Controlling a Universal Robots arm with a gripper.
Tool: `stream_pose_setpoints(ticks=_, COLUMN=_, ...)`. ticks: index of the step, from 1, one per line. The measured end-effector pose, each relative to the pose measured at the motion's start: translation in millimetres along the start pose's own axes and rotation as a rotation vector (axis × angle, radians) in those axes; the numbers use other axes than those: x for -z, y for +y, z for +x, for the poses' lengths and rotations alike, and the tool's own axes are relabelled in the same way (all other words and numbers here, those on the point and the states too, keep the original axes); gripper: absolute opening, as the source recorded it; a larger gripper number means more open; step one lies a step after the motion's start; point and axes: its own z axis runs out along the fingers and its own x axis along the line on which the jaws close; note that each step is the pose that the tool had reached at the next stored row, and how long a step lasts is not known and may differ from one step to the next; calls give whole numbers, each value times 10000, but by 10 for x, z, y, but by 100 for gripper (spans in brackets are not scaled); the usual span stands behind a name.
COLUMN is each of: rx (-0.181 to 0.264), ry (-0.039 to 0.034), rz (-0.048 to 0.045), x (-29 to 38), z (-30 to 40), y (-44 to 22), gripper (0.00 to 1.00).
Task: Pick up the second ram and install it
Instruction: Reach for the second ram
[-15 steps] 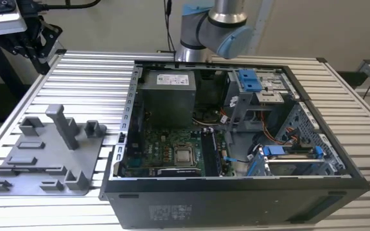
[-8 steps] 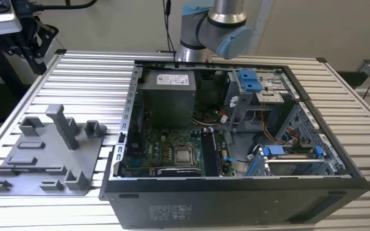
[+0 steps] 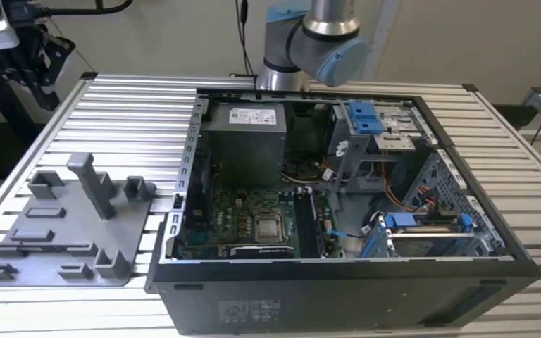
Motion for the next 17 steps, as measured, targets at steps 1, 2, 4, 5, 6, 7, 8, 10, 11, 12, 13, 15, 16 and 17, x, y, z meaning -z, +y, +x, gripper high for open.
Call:
stream_pose_setpoints(ticks=1, rx=-1, ry=0, rz=0, x=-2, z=19, y=-1, gripper=11)
stream_pose_setpoints(ticks=2, rx=0, ry=1, rz=0, x=-3, z=40, y=-3, gripper=11)
stream_pose_setpoints(ticks=4, rx=-1, ry=1, rz=1, x=-7, z=80, y=-6, gripper=11)
stream_pose_setpoints(ticks=5, rx=-1, ry=2, rz=0, x=-9, z=100, y=-7, gripper=11)
stream_pose_setpoints(ticks=6, rx=-1, ry=2, rz=1, x=-10, z=120, y=-8, gripper=11)
stream_pose_setpoints(ticks=7, rx=-1, ry=1, rz=0, x=-12, z=140, y=-10, gripper=11)
stream_pose_setpoints(ticks=8, rx=-1, ry=2, rz=0, x=-14, z=160, y=-11, gripper=11)
stream_pose_setpoints(ticks=10, rx=-1, ry=2, rz=0, x=-18, z=198, y=-14, gripper=11)
stream_pose_setpoints(ticks=11, rx=-1, ry=2, rz=0, x=-19, z=218, y=-16, gripper=11)
stream_pose_setpoints(ticks=12, rx=-1, ry=3, rz=1, x=-21, z=236, y=-17, gripper=11)
stream_pose_setpoints(ticks=13, rx=-1, ry=3, rz=1, x=-22, z=253, y=-18, gripper=11)
stream_pose_setpoints(ticks=15, rx=-1, ry=3, rz=0, x=-24, z=278, y=-19, gripper=11)
stream_pose_setpoints(ticks=16, rx=-1, ry=2, rz=0, x=-24, z=281, y=-20, gripper=11)
stream_pose_setpoints(ticks=17, rx=0, ry=3, rz=0, x=-24, z=280, y=-20, gripper=11)
